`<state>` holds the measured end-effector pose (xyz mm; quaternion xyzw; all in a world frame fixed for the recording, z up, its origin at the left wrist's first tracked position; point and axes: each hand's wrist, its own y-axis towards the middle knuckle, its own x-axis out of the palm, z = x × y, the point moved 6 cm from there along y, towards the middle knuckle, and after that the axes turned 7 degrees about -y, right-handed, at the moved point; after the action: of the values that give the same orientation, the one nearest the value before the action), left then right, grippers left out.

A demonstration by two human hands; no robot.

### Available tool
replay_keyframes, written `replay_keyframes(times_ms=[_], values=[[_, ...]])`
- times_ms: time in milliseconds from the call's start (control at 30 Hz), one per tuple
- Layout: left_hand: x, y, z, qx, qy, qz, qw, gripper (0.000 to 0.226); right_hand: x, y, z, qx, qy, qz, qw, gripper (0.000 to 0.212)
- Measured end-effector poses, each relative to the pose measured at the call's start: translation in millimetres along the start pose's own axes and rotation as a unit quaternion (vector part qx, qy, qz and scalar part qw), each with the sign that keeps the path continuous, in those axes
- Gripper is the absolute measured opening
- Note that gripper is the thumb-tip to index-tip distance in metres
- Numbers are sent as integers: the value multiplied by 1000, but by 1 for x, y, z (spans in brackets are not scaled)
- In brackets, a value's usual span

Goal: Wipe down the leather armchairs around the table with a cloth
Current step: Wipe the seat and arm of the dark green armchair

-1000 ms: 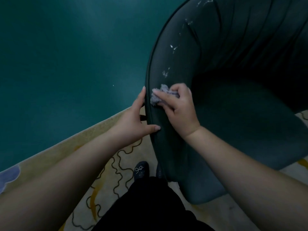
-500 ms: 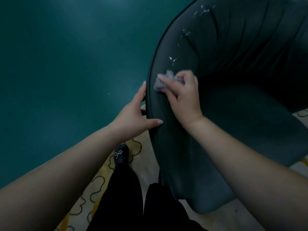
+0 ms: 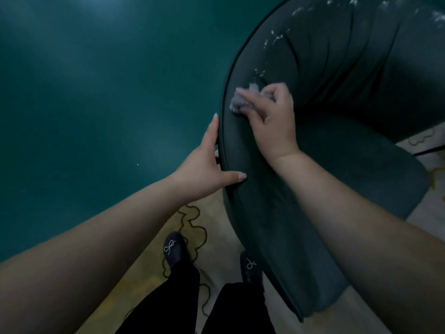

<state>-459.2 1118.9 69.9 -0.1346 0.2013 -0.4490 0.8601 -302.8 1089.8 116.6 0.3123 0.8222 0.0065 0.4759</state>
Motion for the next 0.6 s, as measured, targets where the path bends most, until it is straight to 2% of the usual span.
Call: replay_keyframes(times_ms=[100, 233, 300, 533, 600], values=[[-5, 9, 2, 12, 5, -13, 1000, 118, -1, 7, 1, 47, 30, 15, 998, 32], [-12, 24, 14, 22, -3, -33, 999, 118, -11, -46, -6, 41, 36, 10, 998, 36], [-18, 32, 19, 24, -7, -36, 999, 116, -9, -47, -6, 42, 28, 0, 999, 36], [-36, 74, 40, 27, 32, -31, 999, 112, 4, 75, 16, 52, -6, 28, 998, 29], [-39, 91, 50, 32, 37, -36, 998, 109, 1, 81, 20, 49, -6, 46, 998, 29]])
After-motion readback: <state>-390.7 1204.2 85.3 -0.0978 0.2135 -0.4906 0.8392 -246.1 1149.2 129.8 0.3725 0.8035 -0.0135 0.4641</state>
